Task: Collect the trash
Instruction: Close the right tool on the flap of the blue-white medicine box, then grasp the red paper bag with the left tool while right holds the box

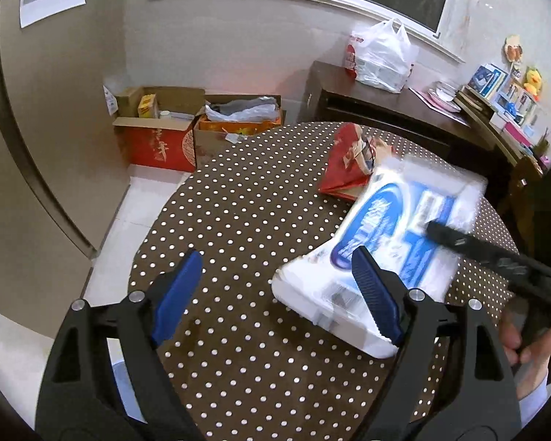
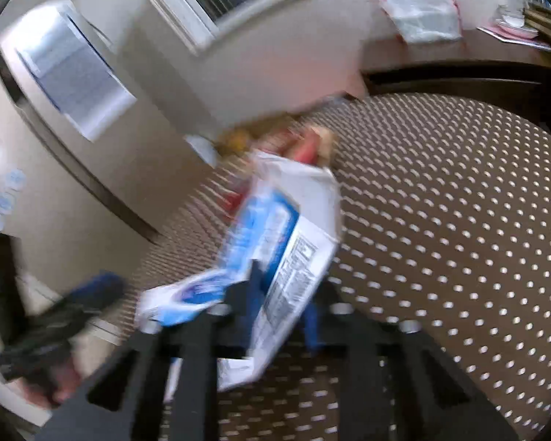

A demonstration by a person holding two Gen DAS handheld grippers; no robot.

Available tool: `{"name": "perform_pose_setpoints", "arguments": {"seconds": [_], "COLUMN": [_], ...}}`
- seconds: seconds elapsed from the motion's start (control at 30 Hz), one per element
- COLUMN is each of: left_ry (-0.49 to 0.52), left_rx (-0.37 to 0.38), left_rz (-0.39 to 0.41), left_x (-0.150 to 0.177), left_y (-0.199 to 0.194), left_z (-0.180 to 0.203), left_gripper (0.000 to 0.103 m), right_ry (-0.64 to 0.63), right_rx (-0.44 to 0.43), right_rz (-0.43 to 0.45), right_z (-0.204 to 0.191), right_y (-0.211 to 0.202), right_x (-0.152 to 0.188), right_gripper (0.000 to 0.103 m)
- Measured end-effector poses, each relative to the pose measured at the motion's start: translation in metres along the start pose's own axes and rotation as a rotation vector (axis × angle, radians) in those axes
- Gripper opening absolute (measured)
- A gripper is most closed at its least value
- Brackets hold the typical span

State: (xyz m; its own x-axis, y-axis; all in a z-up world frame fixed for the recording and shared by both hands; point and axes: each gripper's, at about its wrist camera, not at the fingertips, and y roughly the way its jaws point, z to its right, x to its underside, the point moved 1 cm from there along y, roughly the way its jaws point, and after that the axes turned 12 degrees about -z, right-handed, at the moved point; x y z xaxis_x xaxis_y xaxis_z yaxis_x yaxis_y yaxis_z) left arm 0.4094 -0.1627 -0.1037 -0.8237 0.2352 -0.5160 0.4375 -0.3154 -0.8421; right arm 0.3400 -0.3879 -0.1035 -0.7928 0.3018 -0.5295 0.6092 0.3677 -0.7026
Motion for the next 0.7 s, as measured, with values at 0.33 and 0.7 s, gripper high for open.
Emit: {"name": "perform_pose_setpoints", "arguments": {"seconds": [0.33,0.7], "left_ry": [0.055,0.153], "left_rx": [0.086,0.123], "left_rz": [0.001,0.006], "left_x": [-0.024,-0.084], "left_y": [0.011,0.083], "left_z": [0.033,0.08], "left_gripper": [0.086,0.061], "right_ry": [-0.02,0.123], "right_rx": [0.247,0.5], "right_rz": [0.237,0.258], "right_z": [0.0,0.079], "right_y": [-0.107,-0.119], "right_x": [0.002,-0.036], "right_gripper": [0.004,0.004]}}
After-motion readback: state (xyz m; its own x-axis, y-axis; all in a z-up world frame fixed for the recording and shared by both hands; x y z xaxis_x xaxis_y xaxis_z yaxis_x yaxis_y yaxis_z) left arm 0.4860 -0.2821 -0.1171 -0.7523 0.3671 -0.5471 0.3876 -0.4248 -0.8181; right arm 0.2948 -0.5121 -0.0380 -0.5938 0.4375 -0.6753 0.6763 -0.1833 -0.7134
